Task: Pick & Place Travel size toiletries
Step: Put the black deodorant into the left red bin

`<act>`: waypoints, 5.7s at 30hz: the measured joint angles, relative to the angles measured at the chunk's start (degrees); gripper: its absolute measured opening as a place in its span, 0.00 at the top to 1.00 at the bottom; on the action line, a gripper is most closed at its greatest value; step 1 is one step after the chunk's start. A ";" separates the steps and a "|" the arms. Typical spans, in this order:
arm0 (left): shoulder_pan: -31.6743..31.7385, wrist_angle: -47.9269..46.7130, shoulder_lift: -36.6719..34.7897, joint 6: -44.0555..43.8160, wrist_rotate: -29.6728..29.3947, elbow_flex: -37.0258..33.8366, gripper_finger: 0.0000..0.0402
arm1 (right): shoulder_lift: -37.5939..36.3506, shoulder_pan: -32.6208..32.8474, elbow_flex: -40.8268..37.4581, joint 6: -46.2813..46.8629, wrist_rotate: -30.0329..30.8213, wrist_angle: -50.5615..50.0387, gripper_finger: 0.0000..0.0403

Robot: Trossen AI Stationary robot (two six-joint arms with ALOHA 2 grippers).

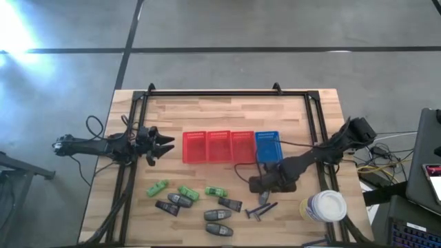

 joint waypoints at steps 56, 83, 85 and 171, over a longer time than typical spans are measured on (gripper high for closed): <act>0.04 6.76 -0.11 -34.48 -15.80 -0.09 0.49 | -0.36 -14.30 19.83 -63.58 -2.75 -0.73 0.53; -0.17 -14.17 50.57 7.43 6.47 42.39 0.49 | 1.21 -32.88 21.99 -89.74 -23.78 -0.69 0.50; -0.15 -19.29 56.33 14.87 6.57 47.47 0.49 | 1.21 -33.12 21.97 -89.89 -24.38 -0.87 0.51; 20.55 -9.72 85.99 23.64 53.68 67.43 0.33 | 1.17 -32.84 22.32 -95.91 -17.42 3.44 0.49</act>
